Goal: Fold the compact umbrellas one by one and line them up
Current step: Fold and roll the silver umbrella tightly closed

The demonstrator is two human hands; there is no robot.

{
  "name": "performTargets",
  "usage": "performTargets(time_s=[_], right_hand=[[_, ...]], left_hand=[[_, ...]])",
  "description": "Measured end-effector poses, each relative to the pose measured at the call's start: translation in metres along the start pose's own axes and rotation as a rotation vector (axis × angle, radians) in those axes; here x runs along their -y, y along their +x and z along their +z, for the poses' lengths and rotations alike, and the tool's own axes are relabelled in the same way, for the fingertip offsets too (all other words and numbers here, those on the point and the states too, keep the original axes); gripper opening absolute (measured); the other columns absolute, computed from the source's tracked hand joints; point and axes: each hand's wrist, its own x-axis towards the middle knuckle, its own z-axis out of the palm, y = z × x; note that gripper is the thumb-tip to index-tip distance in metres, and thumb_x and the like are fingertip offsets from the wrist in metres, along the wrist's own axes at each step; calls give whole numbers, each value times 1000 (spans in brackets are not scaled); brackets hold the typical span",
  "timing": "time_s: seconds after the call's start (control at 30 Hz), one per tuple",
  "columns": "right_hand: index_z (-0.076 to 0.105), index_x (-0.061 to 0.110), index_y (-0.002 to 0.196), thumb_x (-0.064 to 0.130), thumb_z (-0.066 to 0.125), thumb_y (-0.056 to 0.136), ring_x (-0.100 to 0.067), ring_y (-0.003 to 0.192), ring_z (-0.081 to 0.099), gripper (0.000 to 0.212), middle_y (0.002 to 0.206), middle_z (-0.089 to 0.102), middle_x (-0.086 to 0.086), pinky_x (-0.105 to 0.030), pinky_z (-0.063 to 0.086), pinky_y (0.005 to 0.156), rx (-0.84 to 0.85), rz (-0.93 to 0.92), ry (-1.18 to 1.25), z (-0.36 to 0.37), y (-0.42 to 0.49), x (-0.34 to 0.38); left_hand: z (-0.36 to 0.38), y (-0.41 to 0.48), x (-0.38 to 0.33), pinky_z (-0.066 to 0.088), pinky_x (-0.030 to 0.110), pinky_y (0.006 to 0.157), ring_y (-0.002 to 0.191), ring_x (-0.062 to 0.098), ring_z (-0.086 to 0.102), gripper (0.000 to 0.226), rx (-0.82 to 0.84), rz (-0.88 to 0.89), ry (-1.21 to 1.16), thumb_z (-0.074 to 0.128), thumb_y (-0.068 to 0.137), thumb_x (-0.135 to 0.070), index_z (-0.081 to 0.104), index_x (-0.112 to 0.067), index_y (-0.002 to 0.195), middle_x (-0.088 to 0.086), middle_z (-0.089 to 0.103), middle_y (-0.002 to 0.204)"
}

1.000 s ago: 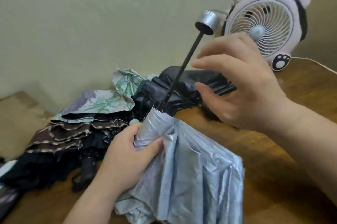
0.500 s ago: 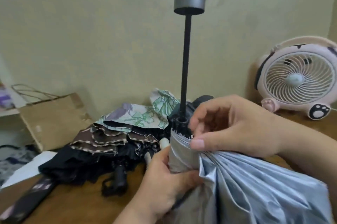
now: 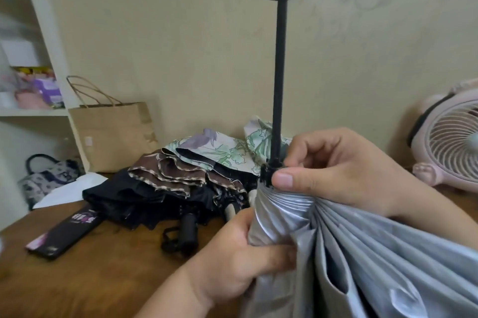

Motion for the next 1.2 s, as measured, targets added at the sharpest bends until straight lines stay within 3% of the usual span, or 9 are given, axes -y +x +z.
performTargets(time_s=[0.27, 0.37, 0.47, 0.6, 0.67, 0.77, 0.93, 1.07, 1.2], right_hand=[[51, -3, 61, 39, 85, 65, -19, 58, 45, 53, 59, 56, -18, -34, 35, 54, -91, 1, -23, 4, 1, -2], [60, 1, 67, 41, 91, 64, -18, 59, 52, 50, 64, 62, -14, -30, 42, 55, -13, 39, -17, -7, -2, -3], [72, 10, 89, 49, 90, 66, -27, 71, 53, 49, 77, 62, -25, -44, 42, 65, 97, 53, 1, -7, -4, -7], [81, 22, 95, 45, 76, 84, -6, 73, 60, 26, 75, 69, 3, -20, 46, 70, 169, 37, -49, 12, -5, -13], [76, 9, 81, 45, 68, 91, -12, 67, 57, 38, 70, 66, -10, -23, 45, 64, 160, 10, -92, 17, -3, -15], [47, -12, 64, 40, 62, 95, -28, 55, 35, 62, 60, 40, -28, -38, 30, 53, 45, -29, -156, 16, 0, -17], [51, -2, 62, 52, 62, 88, -31, 59, 41, 61, 64, 43, -25, -42, 36, 56, -174, -122, -360, 9, 0, -22], [58, -11, 78, 71, 59, 83, -24, 64, 46, 83, 76, 54, -35, -54, 46, 68, -217, 21, -450, 6, 5, -31], [53, -3, 70, 84, 46, 76, -18, 51, 49, 88, 55, 50, -12, -35, 44, 57, -136, 353, -723, -5, 0, -11]], left_hand=[[8, 4, 5, 54, 35, 96, 114, 24, 68, 42, -5, -8, -67, 80, 78, -12, 75, -13, 120, 10, 72, 122], [5, 2, 7, 51, 37, 100, 118, 24, 65, 48, 82, -21, -144, 85, 80, -20, 72, -13, 126, 8, 71, 125], [0, 0, 4, 50, 36, 103, 118, 21, 65, 48, 191, -82, -228, 81, 85, -18, 68, -13, 131, 4, 70, 126], [-1, 4, 7, 48, 25, 99, 105, 4, 67, 28, 338, -258, -235, 77, 89, -14, 70, -17, 116, -9, 74, 108], [-3, 6, 6, 47, 26, 99, 95, 5, 67, 19, 252, -370, -128, 75, 89, -7, 67, -14, 105, -7, 74, 93], [-9, 5, -3, 46, 43, 107, 113, 30, 64, 46, 259, -365, -8, 88, 74, -13, 72, -8, 117, 11, 71, 117], [-3, 11, -12, 58, 39, 89, 92, 8, 74, 26, -56, -312, 692, 90, 75, -35, 78, -23, 95, -8, 79, 93], [0, 16, 1, 51, 33, 61, 63, 6, 63, 30, -355, -229, 846, 85, 73, -44, 66, -21, 78, -6, 70, 71], [-11, 19, 5, 50, 36, 60, 64, 16, 61, 25, -386, -198, 1047, 77, 78, -35, 59, -19, 73, -3, 64, 67]])
